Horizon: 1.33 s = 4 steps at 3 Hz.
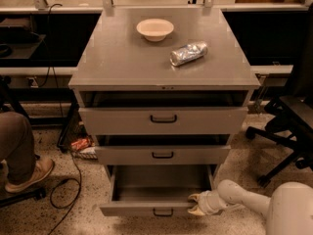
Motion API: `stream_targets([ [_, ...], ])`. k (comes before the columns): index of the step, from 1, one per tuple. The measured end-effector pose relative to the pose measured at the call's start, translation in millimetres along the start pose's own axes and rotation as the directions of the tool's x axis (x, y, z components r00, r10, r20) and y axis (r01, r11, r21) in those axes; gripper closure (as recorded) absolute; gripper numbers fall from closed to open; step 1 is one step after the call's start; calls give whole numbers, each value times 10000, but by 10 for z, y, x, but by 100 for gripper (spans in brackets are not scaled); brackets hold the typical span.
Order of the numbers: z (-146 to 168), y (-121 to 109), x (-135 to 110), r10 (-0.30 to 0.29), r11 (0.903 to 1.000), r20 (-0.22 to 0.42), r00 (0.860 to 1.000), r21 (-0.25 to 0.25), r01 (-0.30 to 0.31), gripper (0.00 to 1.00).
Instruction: Open bottom drawer
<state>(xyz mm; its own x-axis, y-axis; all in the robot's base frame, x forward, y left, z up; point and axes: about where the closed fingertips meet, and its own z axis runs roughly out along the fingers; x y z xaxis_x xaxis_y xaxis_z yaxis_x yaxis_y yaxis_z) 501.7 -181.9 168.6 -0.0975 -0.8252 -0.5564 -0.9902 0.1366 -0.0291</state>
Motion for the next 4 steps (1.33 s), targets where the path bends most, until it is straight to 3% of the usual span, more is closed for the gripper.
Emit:
stream_targets([
  [1,-44,325,42,301,9995,267,9992,115,-304,100],
  [4,-28,426,66,378,9993,201,9991,-25,-378,100],
])
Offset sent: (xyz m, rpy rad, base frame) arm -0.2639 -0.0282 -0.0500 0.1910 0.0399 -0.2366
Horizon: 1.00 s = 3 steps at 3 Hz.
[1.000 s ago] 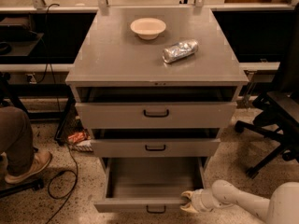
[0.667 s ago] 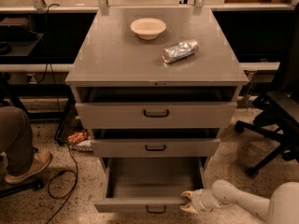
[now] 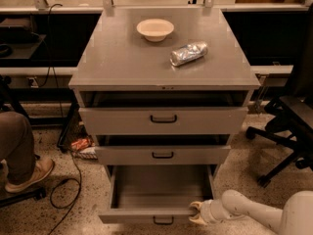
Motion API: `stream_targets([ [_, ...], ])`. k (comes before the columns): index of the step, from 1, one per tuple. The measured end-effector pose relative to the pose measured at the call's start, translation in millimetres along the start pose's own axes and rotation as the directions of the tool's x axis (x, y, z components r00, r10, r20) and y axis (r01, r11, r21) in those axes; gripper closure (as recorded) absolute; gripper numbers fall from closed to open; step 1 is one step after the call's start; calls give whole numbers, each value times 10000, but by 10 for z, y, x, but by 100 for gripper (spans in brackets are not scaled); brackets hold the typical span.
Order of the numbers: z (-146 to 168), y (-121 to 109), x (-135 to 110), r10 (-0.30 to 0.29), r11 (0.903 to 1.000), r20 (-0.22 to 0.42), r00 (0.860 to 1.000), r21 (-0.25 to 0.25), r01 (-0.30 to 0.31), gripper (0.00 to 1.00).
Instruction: Open bottom drawer
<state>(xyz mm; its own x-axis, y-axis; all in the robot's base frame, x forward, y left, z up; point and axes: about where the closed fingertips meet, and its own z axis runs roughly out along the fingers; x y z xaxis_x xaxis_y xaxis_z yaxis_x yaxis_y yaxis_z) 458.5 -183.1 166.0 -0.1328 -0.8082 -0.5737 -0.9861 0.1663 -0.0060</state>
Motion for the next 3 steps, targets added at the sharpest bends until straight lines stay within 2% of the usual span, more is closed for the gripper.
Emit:
stream_targets([
  [1,-17,51,9,53,10000,-18,10000,-6,-53,98],
  [2,-21,51,5,53,10000,-18,10000,-7,-53,74],
  [3,4,74,-4,56,10000,5,10000,-56,-56,44],
])
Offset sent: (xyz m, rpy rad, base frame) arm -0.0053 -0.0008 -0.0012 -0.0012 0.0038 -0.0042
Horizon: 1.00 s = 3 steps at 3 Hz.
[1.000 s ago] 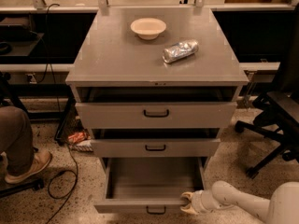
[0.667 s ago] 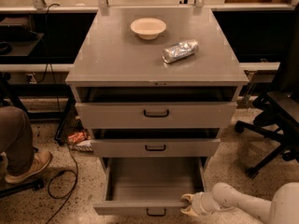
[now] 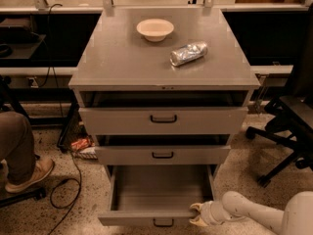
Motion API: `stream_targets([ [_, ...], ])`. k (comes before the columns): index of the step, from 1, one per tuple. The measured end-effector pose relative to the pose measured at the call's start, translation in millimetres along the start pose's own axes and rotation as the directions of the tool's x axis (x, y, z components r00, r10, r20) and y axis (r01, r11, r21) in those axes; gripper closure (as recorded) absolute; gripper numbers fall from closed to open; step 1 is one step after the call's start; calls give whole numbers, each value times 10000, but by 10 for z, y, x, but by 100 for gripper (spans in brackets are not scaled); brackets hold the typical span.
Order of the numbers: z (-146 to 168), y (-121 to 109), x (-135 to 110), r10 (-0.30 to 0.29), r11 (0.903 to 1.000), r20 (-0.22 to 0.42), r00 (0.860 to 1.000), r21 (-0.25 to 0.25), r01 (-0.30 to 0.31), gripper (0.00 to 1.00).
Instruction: Open bottom drawer
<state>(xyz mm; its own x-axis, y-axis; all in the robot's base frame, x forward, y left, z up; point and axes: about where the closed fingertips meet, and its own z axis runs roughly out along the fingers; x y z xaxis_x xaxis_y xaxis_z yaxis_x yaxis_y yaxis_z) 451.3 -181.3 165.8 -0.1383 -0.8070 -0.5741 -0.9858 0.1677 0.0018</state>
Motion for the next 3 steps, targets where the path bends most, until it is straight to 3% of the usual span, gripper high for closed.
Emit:
stream_targets([
  [2,34,31,-11,5,10000,30,10000,-65,-4,0],
  [3,12,32,-29,4,10000,32,10000,-69,-4,0],
])
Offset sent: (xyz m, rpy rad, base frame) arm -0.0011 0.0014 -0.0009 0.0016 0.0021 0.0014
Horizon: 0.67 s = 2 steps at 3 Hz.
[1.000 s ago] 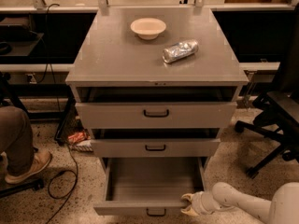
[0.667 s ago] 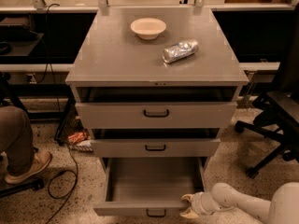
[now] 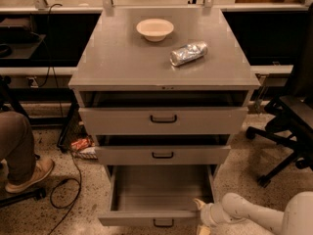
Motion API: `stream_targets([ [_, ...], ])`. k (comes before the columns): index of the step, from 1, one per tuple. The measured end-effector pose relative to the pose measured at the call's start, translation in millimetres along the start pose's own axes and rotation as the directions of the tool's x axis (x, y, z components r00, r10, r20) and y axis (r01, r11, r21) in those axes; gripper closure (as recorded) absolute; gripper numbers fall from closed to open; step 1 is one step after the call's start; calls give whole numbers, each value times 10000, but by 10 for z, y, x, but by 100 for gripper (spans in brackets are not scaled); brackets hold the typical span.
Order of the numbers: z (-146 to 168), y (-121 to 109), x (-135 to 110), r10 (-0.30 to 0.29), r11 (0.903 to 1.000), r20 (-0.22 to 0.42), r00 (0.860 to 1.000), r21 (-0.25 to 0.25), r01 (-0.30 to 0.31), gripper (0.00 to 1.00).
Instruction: Open bottom drawer
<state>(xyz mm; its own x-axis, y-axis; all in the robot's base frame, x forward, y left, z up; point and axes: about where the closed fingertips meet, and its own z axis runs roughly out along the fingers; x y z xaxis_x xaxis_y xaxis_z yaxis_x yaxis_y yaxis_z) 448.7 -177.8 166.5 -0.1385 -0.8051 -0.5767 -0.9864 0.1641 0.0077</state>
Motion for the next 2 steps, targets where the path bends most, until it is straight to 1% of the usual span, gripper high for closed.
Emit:
stream_targets([
  [1,-53,-26,-1,-118,9995,159,9998,-291,123,0],
  [2,-493,-271,-106,-519,9986,208,9984,-89,521,0],
])
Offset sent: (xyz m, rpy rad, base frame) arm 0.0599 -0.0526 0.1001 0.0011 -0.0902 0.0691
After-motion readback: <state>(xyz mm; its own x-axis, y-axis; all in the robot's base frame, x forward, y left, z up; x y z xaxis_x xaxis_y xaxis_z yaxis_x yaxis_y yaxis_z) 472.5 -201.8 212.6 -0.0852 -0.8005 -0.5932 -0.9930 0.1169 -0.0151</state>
